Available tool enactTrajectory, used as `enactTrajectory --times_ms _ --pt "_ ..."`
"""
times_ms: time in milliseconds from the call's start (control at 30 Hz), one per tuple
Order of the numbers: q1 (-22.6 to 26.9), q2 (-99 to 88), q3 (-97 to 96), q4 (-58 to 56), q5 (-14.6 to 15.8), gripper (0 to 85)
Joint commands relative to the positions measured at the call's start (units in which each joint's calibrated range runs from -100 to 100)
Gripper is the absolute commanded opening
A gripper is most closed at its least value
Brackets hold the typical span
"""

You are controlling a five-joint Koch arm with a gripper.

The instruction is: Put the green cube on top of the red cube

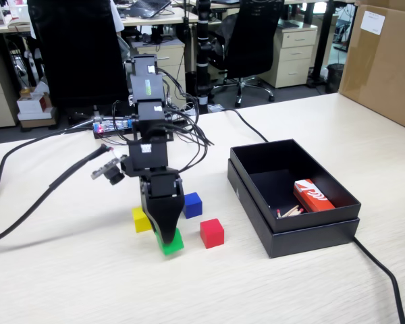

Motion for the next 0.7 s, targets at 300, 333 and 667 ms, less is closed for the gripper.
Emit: enactTrajectory --times_ms 300,333,667 --pt "4.4 -21.7 -0.5 -6.6 8.8 0.9" --pt "4.9 -21.7 -0.4 -6.6 9.3 0.9" --pt "6.6 -16.8 1.5 -6.5 11.8 0.9"
